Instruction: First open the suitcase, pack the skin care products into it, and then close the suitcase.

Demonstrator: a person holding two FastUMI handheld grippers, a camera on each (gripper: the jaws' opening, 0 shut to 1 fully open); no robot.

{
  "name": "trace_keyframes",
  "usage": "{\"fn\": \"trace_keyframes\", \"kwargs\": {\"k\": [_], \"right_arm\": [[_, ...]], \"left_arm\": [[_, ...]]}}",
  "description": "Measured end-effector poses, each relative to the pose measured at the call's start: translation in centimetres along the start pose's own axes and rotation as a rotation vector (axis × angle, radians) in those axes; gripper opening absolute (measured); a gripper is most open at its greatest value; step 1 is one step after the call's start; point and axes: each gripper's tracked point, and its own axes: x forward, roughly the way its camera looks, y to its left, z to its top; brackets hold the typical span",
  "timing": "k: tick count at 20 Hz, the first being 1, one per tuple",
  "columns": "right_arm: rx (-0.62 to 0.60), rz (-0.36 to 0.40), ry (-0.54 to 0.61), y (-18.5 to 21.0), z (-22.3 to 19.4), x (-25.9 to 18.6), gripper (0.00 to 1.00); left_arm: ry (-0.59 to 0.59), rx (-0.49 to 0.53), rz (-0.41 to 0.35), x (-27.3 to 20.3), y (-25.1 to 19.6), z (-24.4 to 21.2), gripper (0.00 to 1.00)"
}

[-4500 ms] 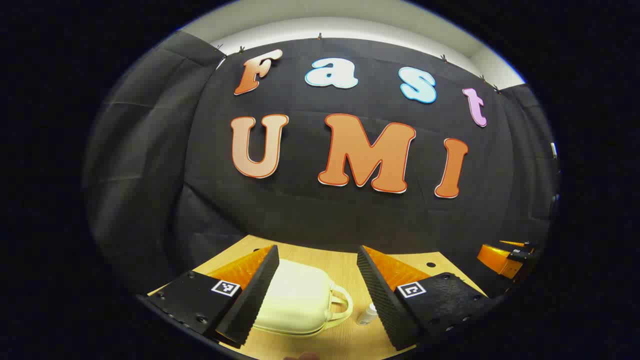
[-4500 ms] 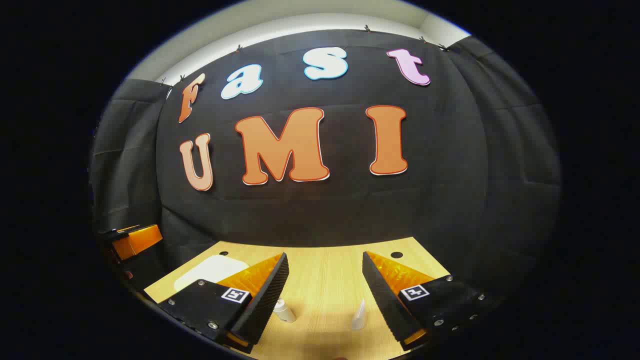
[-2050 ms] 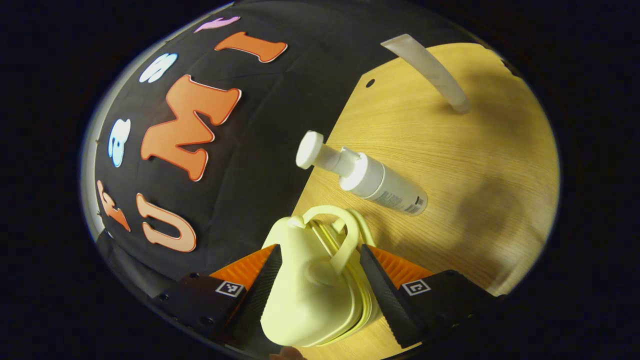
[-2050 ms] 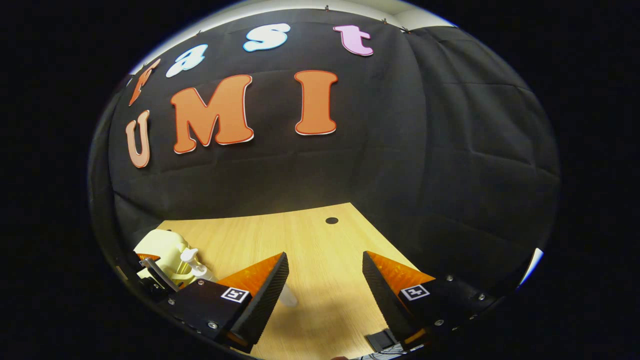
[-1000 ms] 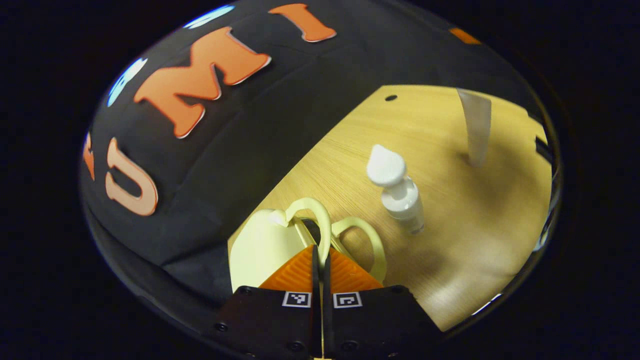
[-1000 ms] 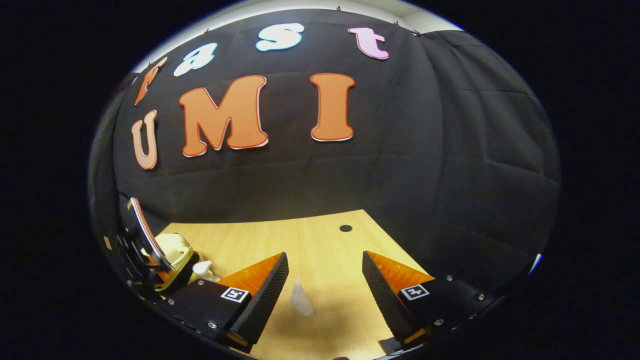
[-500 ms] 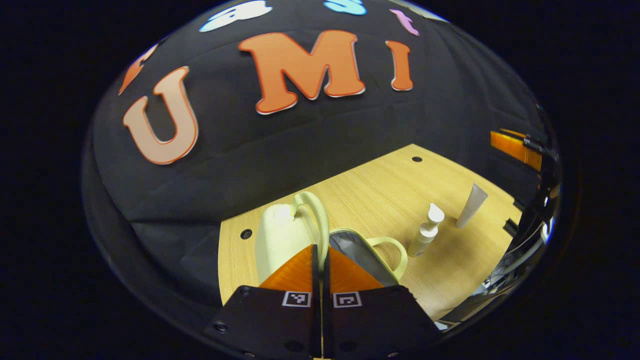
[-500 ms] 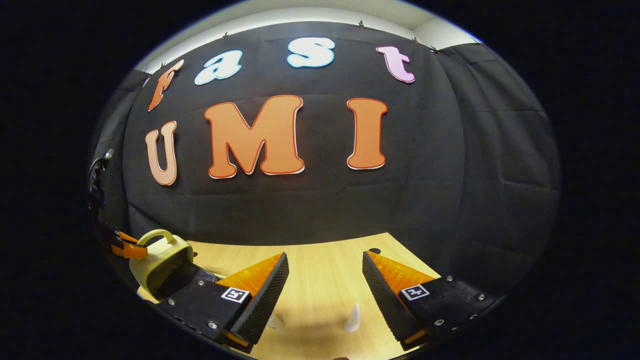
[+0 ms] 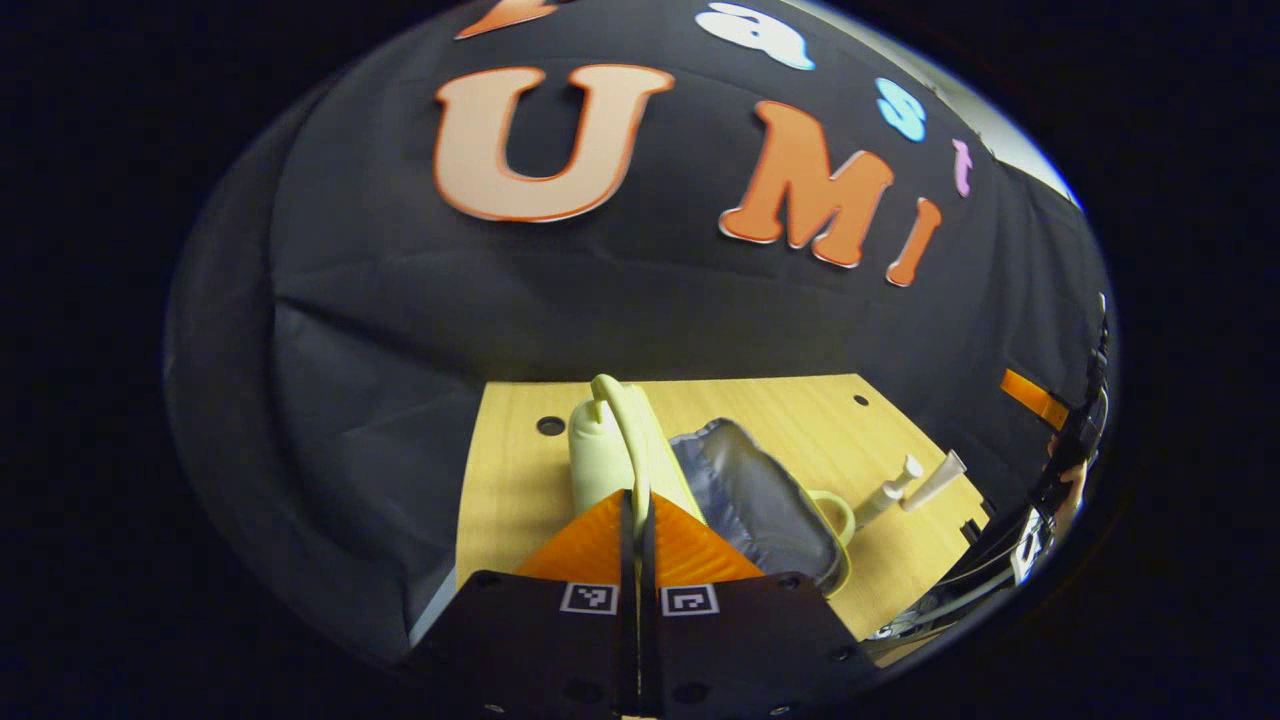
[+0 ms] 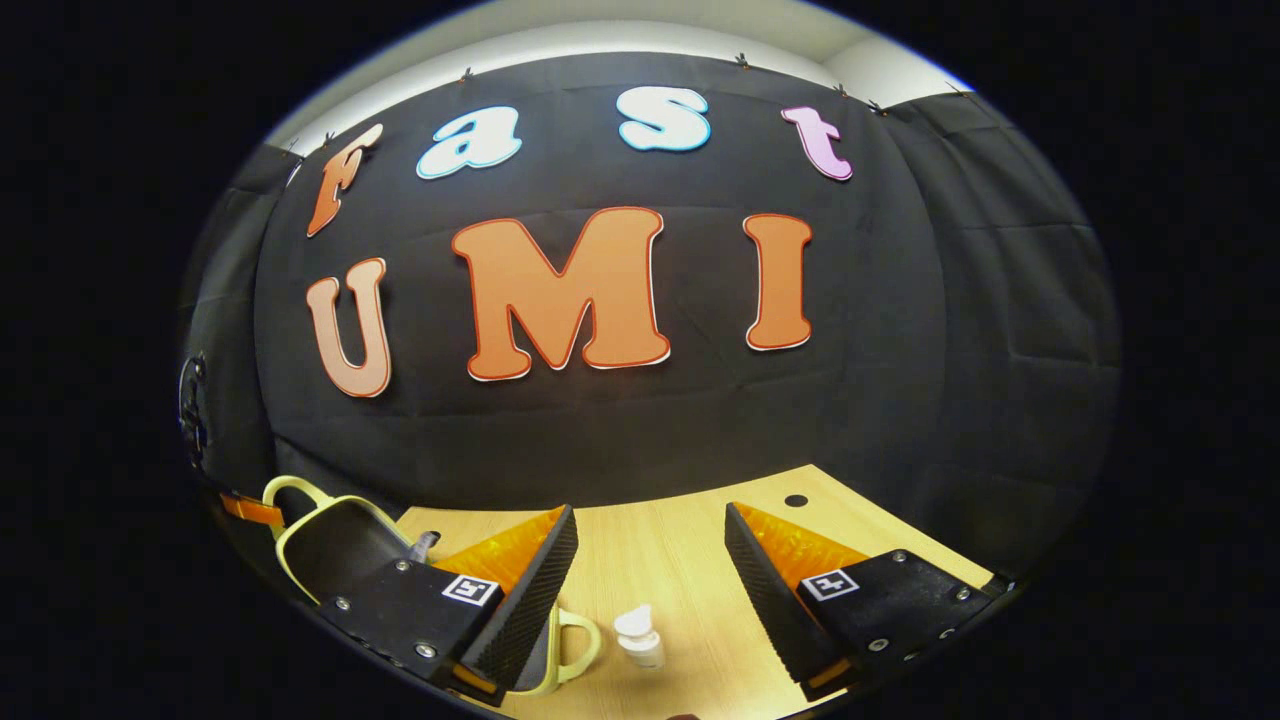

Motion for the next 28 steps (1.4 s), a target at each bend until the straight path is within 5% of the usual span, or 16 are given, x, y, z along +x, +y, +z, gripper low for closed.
{"fn": "trace_keyframes", "kwargs": {"k": [8,11,15,16,17,18,19,22,28], "right_arm": [[0.024,-0.013,0.061,0.9,-2.2,-0.3,0.94],[0.020,-0.019,0.075,0.7,-2.5,0.0,0.94],[-0.001,-0.027,0.091,-0.1,-2.8,0.1,0.95],[-0.009,-0.030,0.094,-0.3,-2.9,0.1,0.94],[-0.014,-0.031,0.098,-0.6,-3.0,0.1,0.95],[-0.018,-0.033,0.102,-0.9,-3.2,0.3,0.95],[-0.021,-0.033,0.106,-1.2,-3.3,0.4,0.95],[-0.031,-0.031,0.116,-2.1,-3.7,0.9,0.94],[-0.054,-0.001,0.126,-3.8,-3.5,2.4,0.94]], "left_arm": [[0.103,-0.293,-0.013,4.0,13.8,-11.8,0.02],[0.227,-0.397,0.020,6.0,16.0,-18.3,0.01],[0.279,-0.407,0.062,8.3,16.6,-21.7,0.04],[0.257,-0.414,0.068,8.4,16.9,-21.2,0.15],[0.257,-0.409,0.094,8.3,17.3,-21.6,0.14],[0.265,-0.403,0.130,7.8,18.0,-21.7,0.30],[0.273,-0.391,0.182,7.4,18.9,-21.8,0.29],[0.202,-0.283,0.398,5.1,22.2,-19.4,0.92],[-0.048,0.026,0.628,-0.4,17.7,-8.3,0.90]]}}
